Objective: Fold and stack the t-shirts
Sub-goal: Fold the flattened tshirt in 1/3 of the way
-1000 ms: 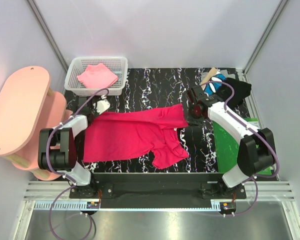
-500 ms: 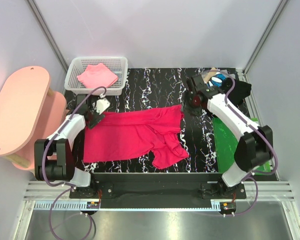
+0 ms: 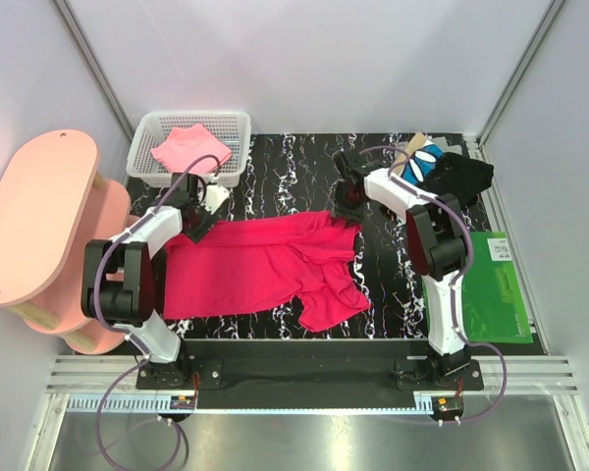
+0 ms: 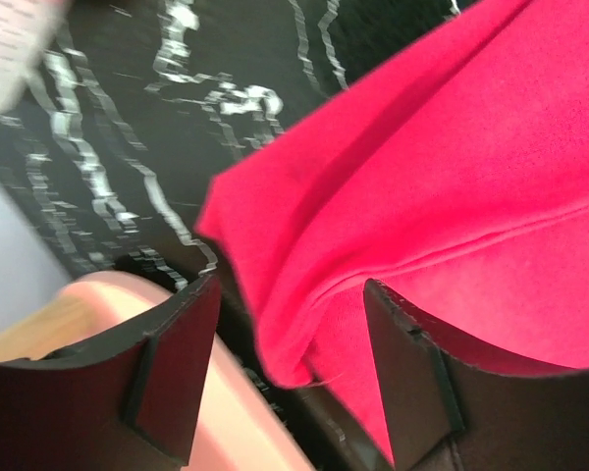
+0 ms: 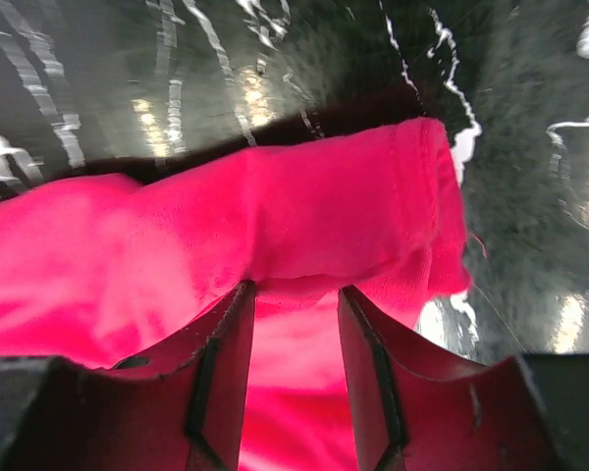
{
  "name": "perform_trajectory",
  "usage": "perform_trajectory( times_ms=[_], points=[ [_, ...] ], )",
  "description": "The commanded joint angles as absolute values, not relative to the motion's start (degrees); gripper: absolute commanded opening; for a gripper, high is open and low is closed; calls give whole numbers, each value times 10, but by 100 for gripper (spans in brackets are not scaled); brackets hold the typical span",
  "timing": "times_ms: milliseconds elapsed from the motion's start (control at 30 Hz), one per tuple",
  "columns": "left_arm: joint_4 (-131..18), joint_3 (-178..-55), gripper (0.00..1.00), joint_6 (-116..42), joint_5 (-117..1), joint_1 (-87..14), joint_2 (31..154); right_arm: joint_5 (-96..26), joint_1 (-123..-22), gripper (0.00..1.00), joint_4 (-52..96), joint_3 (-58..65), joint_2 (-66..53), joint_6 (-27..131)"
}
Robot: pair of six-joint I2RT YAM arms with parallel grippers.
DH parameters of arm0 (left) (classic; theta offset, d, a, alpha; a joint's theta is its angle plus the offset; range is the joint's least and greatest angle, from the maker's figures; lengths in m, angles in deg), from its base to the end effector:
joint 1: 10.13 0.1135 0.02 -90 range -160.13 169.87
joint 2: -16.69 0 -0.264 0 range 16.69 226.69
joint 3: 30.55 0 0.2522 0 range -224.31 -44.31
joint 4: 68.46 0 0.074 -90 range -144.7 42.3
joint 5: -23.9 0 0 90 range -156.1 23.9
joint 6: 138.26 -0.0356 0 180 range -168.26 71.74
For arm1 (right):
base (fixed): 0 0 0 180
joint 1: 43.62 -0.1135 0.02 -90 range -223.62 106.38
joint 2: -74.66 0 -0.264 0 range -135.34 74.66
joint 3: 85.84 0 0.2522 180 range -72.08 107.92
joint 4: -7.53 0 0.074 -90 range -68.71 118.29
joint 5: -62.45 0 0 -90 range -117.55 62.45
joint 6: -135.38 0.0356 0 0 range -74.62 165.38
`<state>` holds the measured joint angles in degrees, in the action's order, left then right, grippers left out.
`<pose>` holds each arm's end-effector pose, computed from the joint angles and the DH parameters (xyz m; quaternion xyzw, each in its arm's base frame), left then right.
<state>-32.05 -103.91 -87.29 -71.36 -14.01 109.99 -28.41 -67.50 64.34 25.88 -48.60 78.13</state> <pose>0.3324 -0.0193 0.1999 0.3374 0.8948 0.1292 0.2624 0.4134 0.1836 0.1819 0.0745 0.9793 0.0956 0.1618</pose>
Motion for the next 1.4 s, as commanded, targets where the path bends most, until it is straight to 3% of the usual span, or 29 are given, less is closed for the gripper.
perform_trajectory(
  times_ms=[0, 433, 833, 1067, 1367],
  points=[
    [-332, -1065, 63, -844, -708, -142, 1111, -296, -674, 46, 638, 272, -490, 785],
    [-210, -938, 60, -854, -636, -221, 879, -304, -581, 42, 638, 292, -561, 792],
    [-183, -912, 57, -858, -627, -228, 892, -278, -537, 39, 666, 343, -598, 775],
    [-188, -919, 55, -849, -626, -262, 942, -143, -585, 44, 668, 308, -460, 742],
    [-260, -851, 52, -883, -687, -263, 980, -122, -711, 52, 674, 116, -254, 746]
  ],
)
